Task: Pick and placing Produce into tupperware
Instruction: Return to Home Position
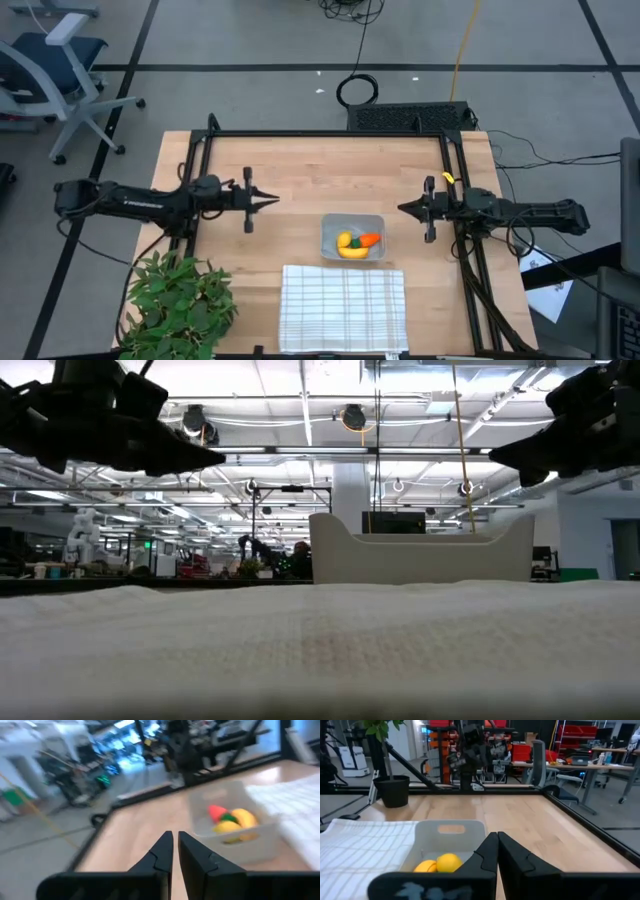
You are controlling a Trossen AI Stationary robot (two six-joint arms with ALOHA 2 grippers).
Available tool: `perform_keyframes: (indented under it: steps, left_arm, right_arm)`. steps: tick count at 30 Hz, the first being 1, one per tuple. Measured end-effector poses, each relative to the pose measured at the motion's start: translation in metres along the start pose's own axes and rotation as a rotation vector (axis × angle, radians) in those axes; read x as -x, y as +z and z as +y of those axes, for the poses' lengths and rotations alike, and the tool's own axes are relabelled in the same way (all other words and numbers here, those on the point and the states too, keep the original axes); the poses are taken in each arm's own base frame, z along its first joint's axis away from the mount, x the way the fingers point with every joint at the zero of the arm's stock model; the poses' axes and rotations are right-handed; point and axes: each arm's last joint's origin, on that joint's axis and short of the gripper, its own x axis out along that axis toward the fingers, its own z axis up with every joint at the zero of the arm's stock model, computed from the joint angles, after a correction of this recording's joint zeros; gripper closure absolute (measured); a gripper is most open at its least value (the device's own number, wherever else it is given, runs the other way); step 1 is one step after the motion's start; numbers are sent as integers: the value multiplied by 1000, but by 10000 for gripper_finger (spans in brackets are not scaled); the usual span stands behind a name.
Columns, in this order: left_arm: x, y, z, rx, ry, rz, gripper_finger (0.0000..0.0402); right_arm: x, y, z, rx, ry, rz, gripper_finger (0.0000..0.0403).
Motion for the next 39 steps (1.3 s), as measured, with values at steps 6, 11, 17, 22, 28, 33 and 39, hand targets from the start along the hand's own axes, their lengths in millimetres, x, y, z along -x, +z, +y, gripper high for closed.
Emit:
perform_keyframes:
  steps: [6, 11, 17, 22, 28, 33, 39]
  left_arm:
    - [6, -1, 8, 53, -116, -35, 371]
    - [14, -2, 11, 118, -8, 40, 371]
    - [28, 4, 4, 160, 1, 68, 381]
    - [39, 9, -5, 137, 10, 90, 396]
    - [49, 8, -9, 88, 35, 138, 399]
    - [55, 6, -10, 60, 55, 163, 400]
    - [61, 7, -10, 44, 46, 151, 401]
  right_arm:
    - [0, 1, 0, -14, 0, -8, 403]
    - [2, 0, 0, -31, 0, 0, 403]
    - [4, 0, 0, -52, 0, -13, 403]
    - [4, 0, 0, -54, 0, -13, 403]
    - [4, 1, 0, -80, 0, -14, 403]
    - [4, 1, 0, -80, 0, -18, 403]
    - [6, 3, 0, -81, 23, -49, 403]
